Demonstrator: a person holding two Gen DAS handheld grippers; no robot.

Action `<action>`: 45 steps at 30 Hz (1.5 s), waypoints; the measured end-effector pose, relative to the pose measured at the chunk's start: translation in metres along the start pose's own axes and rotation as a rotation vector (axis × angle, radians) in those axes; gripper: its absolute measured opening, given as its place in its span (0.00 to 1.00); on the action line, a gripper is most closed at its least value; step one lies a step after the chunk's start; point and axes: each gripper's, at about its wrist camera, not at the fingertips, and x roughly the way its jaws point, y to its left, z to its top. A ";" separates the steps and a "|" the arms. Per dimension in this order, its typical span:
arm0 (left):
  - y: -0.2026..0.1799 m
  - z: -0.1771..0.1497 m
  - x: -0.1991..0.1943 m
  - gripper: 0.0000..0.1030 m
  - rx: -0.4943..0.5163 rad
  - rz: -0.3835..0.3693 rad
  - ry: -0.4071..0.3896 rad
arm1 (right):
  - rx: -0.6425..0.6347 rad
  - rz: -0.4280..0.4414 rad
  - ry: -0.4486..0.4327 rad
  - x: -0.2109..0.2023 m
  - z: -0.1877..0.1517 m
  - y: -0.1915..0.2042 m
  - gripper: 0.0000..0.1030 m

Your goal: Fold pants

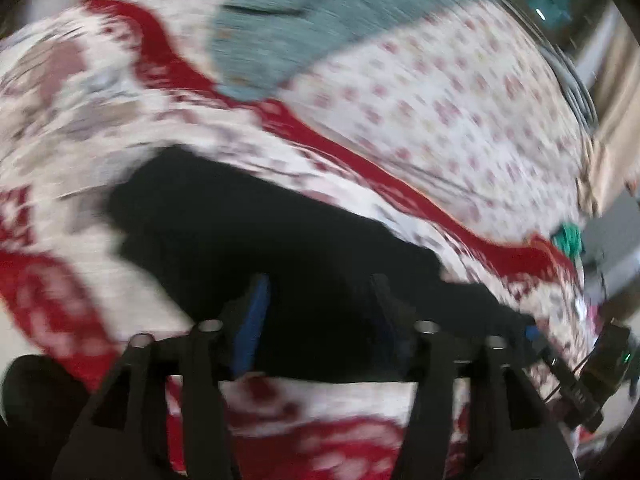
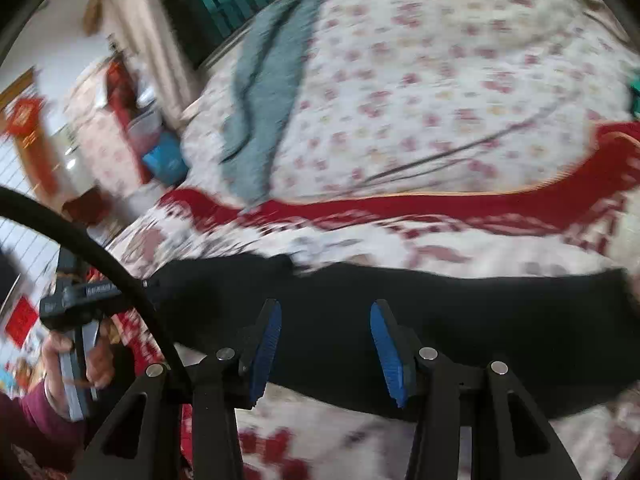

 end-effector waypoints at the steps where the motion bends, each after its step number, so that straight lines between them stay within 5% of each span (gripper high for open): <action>1: 0.014 0.001 -0.007 0.59 -0.031 0.008 -0.013 | -0.007 0.025 0.014 0.009 0.000 0.007 0.49; 7: 0.067 -0.002 -0.025 0.60 -0.121 0.055 -0.024 | -0.027 0.168 0.099 0.067 0.001 0.052 0.49; 21: 0.078 -0.005 0.003 0.60 -0.132 0.069 0.016 | -0.167 0.191 0.171 0.106 -0.006 0.099 0.50; 30: 0.083 -0.001 0.015 0.59 -0.118 0.041 0.021 | -0.460 0.215 0.198 0.155 -0.005 0.178 0.53; 35: 0.088 -0.002 0.008 0.59 -0.084 0.015 0.039 | -0.517 0.273 0.225 0.169 0.012 0.189 0.53; 40: 0.090 -0.001 0.007 0.59 -0.085 0.017 0.068 | -0.626 0.279 0.298 0.200 -0.014 0.204 0.52; 43: 0.089 -0.002 0.008 0.60 -0.069 0.024 0.072 | -0.682 0.239 0.281 0.213 -0.022 0.203 0.31; 45: 0.087 -0.002 0.007 0.60 -0.060 0.020 0.076 | -0.609 0.256 0.271 0.214 -0.010 0.192 0.16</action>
